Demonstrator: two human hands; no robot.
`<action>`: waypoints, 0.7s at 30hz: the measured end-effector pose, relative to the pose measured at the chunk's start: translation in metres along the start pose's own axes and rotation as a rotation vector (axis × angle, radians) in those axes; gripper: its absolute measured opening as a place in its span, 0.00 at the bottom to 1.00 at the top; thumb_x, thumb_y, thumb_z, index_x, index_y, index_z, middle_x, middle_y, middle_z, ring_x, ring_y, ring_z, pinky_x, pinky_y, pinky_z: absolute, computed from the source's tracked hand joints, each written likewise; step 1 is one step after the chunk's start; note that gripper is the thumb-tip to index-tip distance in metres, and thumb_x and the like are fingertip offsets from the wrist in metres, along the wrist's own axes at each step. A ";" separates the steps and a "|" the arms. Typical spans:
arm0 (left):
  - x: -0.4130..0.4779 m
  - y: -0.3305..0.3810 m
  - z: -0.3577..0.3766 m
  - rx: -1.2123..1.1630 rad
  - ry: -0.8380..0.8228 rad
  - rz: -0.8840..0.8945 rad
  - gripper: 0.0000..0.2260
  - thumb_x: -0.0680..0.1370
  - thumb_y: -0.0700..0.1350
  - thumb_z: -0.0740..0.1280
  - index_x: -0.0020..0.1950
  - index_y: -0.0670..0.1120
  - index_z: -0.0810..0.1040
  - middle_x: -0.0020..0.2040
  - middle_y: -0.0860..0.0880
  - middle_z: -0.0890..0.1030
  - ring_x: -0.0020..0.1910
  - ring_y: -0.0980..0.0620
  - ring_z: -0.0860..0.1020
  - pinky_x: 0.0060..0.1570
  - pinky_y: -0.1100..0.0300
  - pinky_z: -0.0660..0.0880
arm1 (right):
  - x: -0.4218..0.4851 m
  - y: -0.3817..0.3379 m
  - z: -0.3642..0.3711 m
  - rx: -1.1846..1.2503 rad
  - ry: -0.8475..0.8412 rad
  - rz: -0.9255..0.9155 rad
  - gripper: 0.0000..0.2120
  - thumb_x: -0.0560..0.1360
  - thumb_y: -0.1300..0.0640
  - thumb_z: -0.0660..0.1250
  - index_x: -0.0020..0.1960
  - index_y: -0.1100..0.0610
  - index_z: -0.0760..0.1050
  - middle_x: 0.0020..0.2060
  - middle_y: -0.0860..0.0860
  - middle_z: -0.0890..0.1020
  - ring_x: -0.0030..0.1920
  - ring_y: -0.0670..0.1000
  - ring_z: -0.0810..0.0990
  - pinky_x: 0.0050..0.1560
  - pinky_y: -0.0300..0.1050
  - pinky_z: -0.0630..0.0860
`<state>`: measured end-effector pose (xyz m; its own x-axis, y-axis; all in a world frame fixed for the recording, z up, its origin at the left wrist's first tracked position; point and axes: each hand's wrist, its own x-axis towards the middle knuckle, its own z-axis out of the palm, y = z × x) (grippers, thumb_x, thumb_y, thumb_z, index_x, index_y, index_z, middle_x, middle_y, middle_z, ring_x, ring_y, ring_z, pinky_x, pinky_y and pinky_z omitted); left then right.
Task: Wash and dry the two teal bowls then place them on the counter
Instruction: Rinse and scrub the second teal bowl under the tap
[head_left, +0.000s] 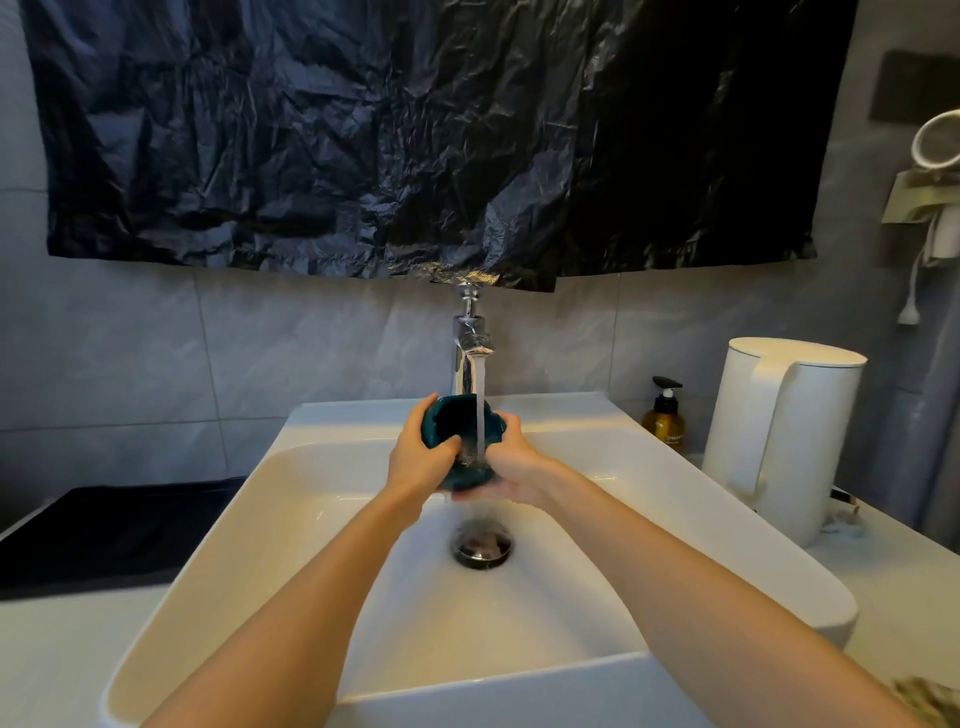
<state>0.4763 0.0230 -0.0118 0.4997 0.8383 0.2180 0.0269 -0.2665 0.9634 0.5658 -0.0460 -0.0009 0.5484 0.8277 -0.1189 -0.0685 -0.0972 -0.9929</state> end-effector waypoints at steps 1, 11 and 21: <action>0.000 0.000 -0.001 0.023 0.008 0.001 0.24 0.77 0.35 0.62 0.69 0.56 0.67 0.66 0.48 0.72 0.61 0.47 0.71 0.58 0.43 0.76 | 0.001 0.001 -0.001 -0.047 -0.001 0.007 0.19 0.79 0.64 0.62 0.63 0.52 0.56 0.58 0.54 0.69 0.52 0.62 0.77 0.40 0.61 0.80; 0.001 0.003 -0.002 0.382 -0.003 0.043 0.19 0.78 0.40 0.56 0.66 0.55 0.70 0.61 0.47 0.76 0.54 0.47 0.73 0.53 0.52 0.75 | 0.009 0.008 -0.016 -1.036 0.333 -0.404 0.10 0.80 0.56 0.59 0.52 0.62 0.75 0.48 0.61 0.80 0.47 0.61 0.79 0.43 0.50 0.75; 0.003 0.005 -0.004 0.338 -0.031 0.010 0.16 0.79 0.40 0.57 0.63 0.53 0.71 0.59 0.47 0.77 0.55 0.46 0.74 0.58 0.50 0.74 | 0.013 0.004 -0.017 -0.777 0.177 -0.298 0.05 0.79 0.60 0.61 0.52 0.58 0.74 0.48 0.58 0.80 0.35 0.53 0.80 0.25 0.39 0.75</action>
<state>0.4745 0.0266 -0.0059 0.5276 0.8213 0.2172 0.3044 -0.4215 0.8542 0.5865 -0.0448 -0.0066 0.5793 0.7868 0.2132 0.6558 -0.2944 -0.6951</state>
